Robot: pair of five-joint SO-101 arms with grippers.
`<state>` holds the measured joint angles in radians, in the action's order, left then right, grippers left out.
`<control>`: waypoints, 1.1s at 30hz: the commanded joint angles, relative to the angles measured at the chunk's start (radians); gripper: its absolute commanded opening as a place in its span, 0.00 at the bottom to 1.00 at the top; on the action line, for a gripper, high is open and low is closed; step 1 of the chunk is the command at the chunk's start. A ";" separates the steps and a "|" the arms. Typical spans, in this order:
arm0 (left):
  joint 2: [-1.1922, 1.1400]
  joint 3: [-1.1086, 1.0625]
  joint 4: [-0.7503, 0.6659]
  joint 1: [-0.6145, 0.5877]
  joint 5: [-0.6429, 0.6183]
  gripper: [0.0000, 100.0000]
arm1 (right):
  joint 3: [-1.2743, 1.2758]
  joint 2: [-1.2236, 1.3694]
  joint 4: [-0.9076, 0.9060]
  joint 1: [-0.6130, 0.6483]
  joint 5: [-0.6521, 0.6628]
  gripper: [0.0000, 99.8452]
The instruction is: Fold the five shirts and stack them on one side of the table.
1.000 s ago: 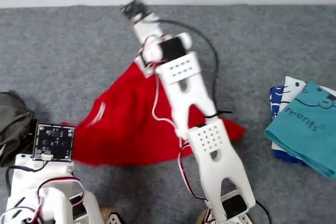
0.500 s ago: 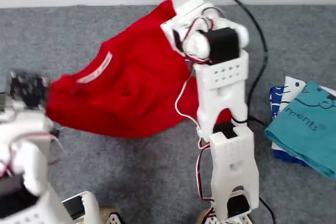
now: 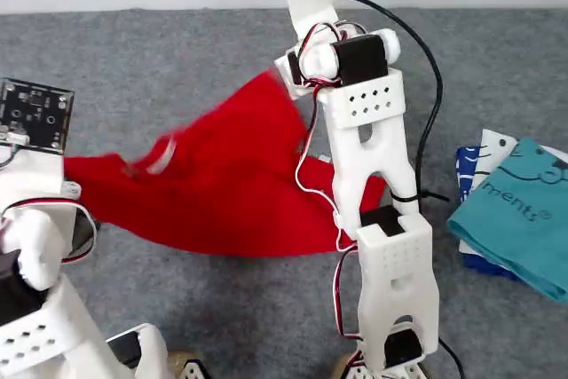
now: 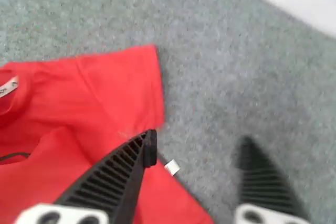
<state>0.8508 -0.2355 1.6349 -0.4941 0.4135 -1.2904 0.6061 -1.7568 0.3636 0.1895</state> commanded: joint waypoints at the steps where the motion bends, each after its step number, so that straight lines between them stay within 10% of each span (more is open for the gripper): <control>1: -0.002 -0.030 0.002 -0.005 0.005 0.01 | 0.084 -0.124 -0.039 0.047 -0.012 0.28; 13: -0.002 -0.128 -0.002 -0.006 0.005 0.01 | 0.379 -0.039 0.054 0.312 -0.060 0.04; 33: 0.000 -0.168 -0.003 -0.009 0.005 0.01 | 0.503 0.056 -0.042 0.318 -0.061 0.01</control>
<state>0.8508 -0.4089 1.6349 -0.4956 0.4135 -0.8209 0.7810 -1.7538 0.7304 0.1220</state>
